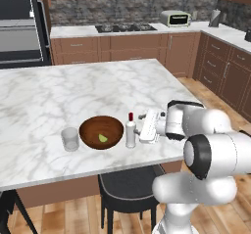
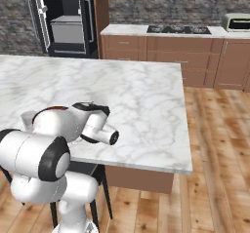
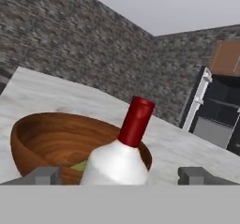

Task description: There is a bowl on the dining counter. Grab a lemon wedge from the fridge and place it in the bowl. Then get the liquor bottle and glass cup from the cabinet and place them next to the bowl.

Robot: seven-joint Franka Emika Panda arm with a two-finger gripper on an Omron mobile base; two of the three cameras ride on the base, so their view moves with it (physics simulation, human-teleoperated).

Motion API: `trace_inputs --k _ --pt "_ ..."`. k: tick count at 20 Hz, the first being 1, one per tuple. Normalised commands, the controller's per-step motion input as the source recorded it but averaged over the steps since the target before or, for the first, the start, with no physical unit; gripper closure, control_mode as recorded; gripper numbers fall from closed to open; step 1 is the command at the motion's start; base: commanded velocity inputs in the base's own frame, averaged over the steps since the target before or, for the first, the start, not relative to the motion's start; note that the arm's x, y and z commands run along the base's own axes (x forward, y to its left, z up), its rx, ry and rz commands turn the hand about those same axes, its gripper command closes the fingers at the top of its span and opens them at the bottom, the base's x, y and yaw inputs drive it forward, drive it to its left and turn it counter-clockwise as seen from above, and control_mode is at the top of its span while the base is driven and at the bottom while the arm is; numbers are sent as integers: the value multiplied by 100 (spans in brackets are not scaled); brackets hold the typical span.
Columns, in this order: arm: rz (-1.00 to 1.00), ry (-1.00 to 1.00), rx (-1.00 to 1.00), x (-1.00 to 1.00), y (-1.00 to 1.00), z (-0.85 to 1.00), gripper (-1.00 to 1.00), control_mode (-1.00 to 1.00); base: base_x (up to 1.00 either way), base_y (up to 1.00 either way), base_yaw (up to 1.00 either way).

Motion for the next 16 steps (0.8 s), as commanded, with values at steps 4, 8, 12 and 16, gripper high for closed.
trace_inputs --k 4,8,12,16 --pt "0 -18 -1 -58 -8 68 -100 -100 0 0 0" --pt "0 -9 -4 -77 -9 90 -100 -100 0 0 0" --pt "0 1 -10 -90 0 100 -100 -100 0 0 0" --pt "0 17 -16 -86 0 93 -100 -100 0 0 0"
